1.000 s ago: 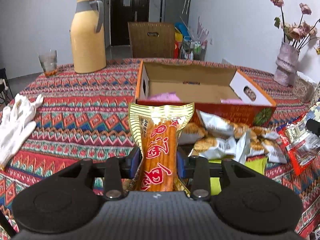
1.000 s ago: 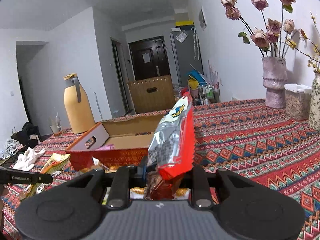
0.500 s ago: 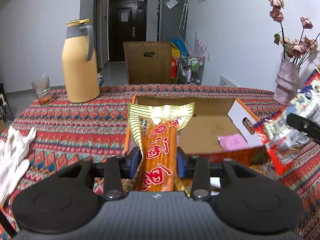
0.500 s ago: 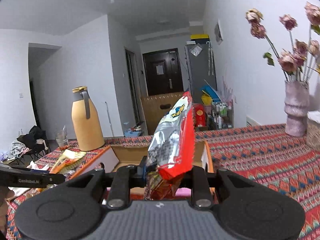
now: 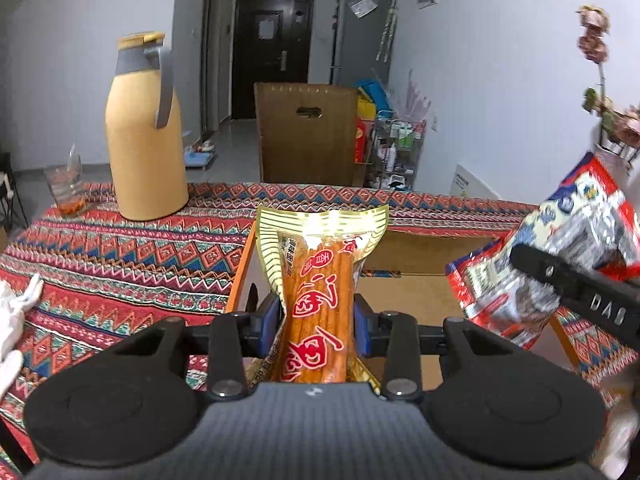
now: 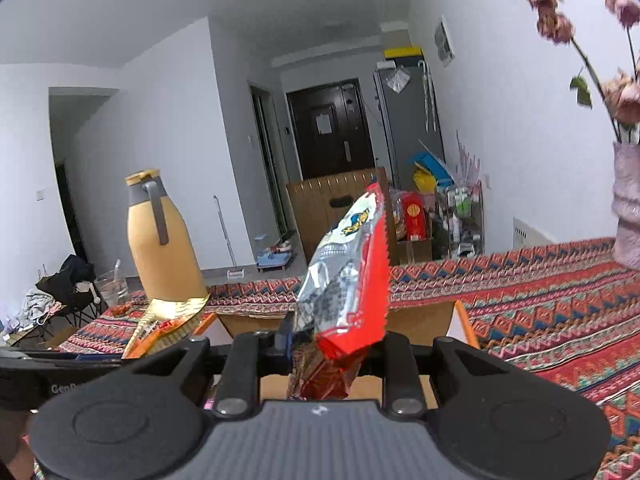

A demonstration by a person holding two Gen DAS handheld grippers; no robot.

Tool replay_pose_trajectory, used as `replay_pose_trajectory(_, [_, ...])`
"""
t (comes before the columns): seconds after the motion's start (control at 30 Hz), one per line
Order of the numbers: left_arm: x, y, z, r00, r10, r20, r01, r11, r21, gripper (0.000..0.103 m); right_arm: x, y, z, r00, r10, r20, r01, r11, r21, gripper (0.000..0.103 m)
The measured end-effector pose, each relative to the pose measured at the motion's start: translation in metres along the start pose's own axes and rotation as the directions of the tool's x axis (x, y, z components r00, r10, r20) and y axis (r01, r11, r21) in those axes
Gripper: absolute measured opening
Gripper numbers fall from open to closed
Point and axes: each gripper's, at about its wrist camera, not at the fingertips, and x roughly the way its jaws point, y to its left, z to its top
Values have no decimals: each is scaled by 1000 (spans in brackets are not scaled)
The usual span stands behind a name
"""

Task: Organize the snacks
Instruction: 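Carry both packs over the box and open both tools to drop them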

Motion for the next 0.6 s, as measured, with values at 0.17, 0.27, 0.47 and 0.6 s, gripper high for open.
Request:
replay_pose_trajectory(0.17, [29, 0, 0, 1000, 10, -14, -10, 1000, -21, 38, 30, -5, -14, 1000, -18, -20, 18, 1000, 24, 23])
replay_pose_trajectory(0.27, [40, 1, -5, 1000, 2, -19, -3, 1000, -28, 38, 43, -10, -23, 999, -19, -51, 20, 999, 36, 23])
replay_pose_trajectory(0.47, [61, 4, -13, 999, 14, -48, -15, 1000, -24, 38, 55, -12, -32, 996, -21, -83, 25, 999, 39, 23])
replay_pose_trajectory(0.6, [66, 4, -17, 998, 1, -60, -3, 1000, -20, 43, 59, -12, -38, 994, -26, -107, 30, 999, 34, 23])
